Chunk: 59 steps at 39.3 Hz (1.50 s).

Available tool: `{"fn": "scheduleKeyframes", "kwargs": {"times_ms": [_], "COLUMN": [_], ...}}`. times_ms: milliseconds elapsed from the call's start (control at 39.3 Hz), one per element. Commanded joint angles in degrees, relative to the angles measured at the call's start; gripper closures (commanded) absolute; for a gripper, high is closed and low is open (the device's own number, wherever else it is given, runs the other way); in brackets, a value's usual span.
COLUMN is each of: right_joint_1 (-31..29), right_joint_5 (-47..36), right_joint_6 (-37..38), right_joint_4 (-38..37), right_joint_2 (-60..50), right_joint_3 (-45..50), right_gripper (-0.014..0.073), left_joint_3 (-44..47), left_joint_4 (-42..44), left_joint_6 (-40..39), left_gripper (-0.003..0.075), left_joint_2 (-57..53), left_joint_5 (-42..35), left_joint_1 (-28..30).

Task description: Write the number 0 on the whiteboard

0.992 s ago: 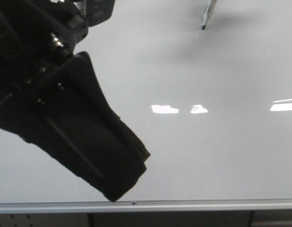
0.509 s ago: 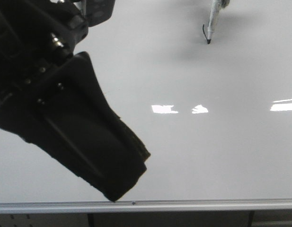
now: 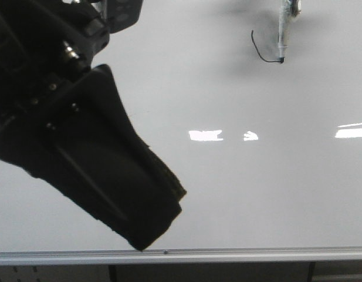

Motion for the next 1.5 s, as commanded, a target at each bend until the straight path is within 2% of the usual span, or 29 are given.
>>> {"fn": "scheduleKeyframes", "kwargs": {"times_ms": [0,509,916,1476], "right_joint_1": [-1.5,-5.0,-4.7,-0.7], "right_joint_5": [-3.7,-10.4,-17.9,-20.7], "right_joint_6": [-0.2,-0.2,-0.2,-0.2], "right_joint_4": [-1.6,-1.4,3.0,4.1], "right_joint_2": [-2.7,-4.8,-4.8,-3.7], "right_joint_3": [-1.9,-1.9,-1.9,-1.9], "right_gripper": [0.0660,0.0660,0.0660,0.0660], "left_joint_3": [-1.8,-1.8,-1.8,-1.8], "left_joint_4": [-3.4,-3.4,-3.4,-3.4], "left_joint_6": [0.2,0.2,0.2,0.2], "left_gripper": [0.0740,0.0740,0.0740,0.0740], "left_joint_2": [-1.9,-1.9,-1.9,-1.9], "left_joint_5": [0.8,0.8,0.8,0.8], "left_joint_1": [-0.4,-0.4,-0.4,-0.4]}}
